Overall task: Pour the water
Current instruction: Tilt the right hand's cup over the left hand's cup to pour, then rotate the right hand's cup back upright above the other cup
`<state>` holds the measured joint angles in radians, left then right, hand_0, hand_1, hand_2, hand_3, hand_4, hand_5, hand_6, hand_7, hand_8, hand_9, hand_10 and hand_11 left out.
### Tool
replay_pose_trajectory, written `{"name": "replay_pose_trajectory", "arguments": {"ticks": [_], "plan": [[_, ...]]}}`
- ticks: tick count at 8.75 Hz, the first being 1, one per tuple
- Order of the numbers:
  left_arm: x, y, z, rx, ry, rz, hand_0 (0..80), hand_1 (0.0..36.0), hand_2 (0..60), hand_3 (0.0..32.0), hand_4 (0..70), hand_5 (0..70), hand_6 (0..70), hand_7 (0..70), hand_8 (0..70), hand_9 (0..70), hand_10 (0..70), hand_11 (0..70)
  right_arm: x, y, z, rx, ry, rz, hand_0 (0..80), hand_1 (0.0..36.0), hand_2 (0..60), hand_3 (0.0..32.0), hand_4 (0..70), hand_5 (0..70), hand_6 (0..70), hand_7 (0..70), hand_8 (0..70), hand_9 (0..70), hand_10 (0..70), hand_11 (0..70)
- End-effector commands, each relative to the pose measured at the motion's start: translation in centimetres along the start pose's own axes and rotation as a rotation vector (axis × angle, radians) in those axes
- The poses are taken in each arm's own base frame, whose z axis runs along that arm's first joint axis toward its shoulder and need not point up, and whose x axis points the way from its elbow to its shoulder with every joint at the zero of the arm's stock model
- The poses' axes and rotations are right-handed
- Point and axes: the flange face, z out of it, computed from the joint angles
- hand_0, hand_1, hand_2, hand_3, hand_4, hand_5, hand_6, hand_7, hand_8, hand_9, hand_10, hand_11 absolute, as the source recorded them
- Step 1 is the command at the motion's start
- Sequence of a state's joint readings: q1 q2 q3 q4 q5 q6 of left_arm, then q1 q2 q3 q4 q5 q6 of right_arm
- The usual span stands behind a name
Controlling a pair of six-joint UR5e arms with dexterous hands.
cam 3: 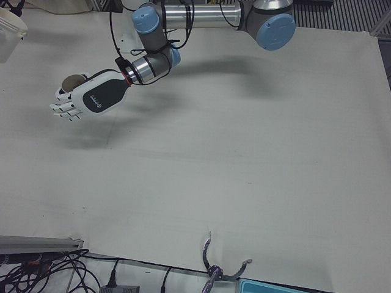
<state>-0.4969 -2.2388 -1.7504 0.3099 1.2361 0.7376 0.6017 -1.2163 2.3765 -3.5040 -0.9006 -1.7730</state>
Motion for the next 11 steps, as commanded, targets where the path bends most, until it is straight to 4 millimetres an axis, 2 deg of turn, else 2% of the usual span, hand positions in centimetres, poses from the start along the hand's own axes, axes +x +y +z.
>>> {"name": "replay_pose_trajectory", "arguments": {"ticks": [1, 3, 5, 6, 9, 10, 11], "plan": [[-0.1, 0.0, -0.1, 0.001, -0.003, 0.002, 55.4, 36.0, 60.0, 0.0, 38.6, 69.4, 17.3, 28.0, 13.1, 20.5, 10.5, 18.0, 0.4, -5.1, 0.6, -0.021, 0.05, -0.14, 43.4, 26.1, 60.0, 0.0, 22.4, 70.0, 9.1, 11.7, 2.6, 5.5, 5.5, 9.2], [0.1, 0.0, -0.1, -0.002, 0.001, 0.001, 55.5, 36.0, 60.0, 0.0, 38.5, 69.2, 17.2, 28.0, 13.0, 20.4, 10.5, 17.9, 1.0, -5.4, 0.2, -0.073, 0.089, -0.177, 42.1, 24.8, 60.0, 0.0, 23.7, 70.0, 8.5, 10.6, 2.4, 5.2, 5.1, 8.6], [0.3, 0.1, -0.1, -0.003, 0.004, -0.002, 55.5, 36.0, 60.0, 0.0, 38.3, 69.0, 17.1, 27.8, 12.9, 20.2, 10.5, 17.9, 1.4, -7.6, 0.2, -0.081, 0.103, -0.217, 41.5, 24.1, 60.0, 0.0, 24.5, 70.0, 8.1, 10.2, 1.9, 4.7, 4.6, 7.7], [-0.1, 0.2, -0.3, -0.003, -0.003, -0.001, 54.9, 36.0, 60.0, 0.0, 38.6, 69.1, 17.1, 27.8, 12.9, 20.2, 10.5, 17.8, 1.5, -7.9, 0.2, -0.075, 0.106, -0.223, 41.7, 23.6, 60.0, 0.0, 24.5, 70.0, 7.9, 10.3, 1.8, 4.4, 4.4, 7.4], [0.1, 0.1, -0.2, -0.003, 0.001, 0.0, 54.9, 36.0, 60.0, 0.0, 38.4, 69.0, 17.0, 27.8, 12.9, 20.3, 10.4, 17.8, 1.7, -8.1, 0.2, -0.072, 0.111, -0.227, 41.8, 23.9, 60.0, 0.0, 25.1, 70.0, 8.3, 11.1, 1.9, 4.7, 4.4, 7.4], [0.3, 0.1, -0.1, -0.003, 0.004, -0.001, 55.2, 36.0, 60.0, 0.0, 38.5, 69.0, 17.0, 27.7, 12.8, 20.2, 10.4, 17.7, 2.5, -9.7, -0.1, -0.043, 0.131, -0.233, 41.7, 24.0, 60.0, 0.0, 25.1, 70.0, 8.4, 11.3, 2.0, 4.9, 4.6, 7.7], [0.2, -0.6, -0.3, 0.006, 0.001, 0.002, 55.0, 36.0, 60.0, 0.0, 38.4, 69.1, 17.0, 27.8, 12.8, 20.2, 10.4, 17.8, 2.9, -10.3, 0.0, -0.015, 0.138, -0.14, 41.4, 23.6, 60.0, 0.0, 25.0, 70.0, 8.3, 10.9, 2.0, 4.9, 4.9, 8.0]]}}
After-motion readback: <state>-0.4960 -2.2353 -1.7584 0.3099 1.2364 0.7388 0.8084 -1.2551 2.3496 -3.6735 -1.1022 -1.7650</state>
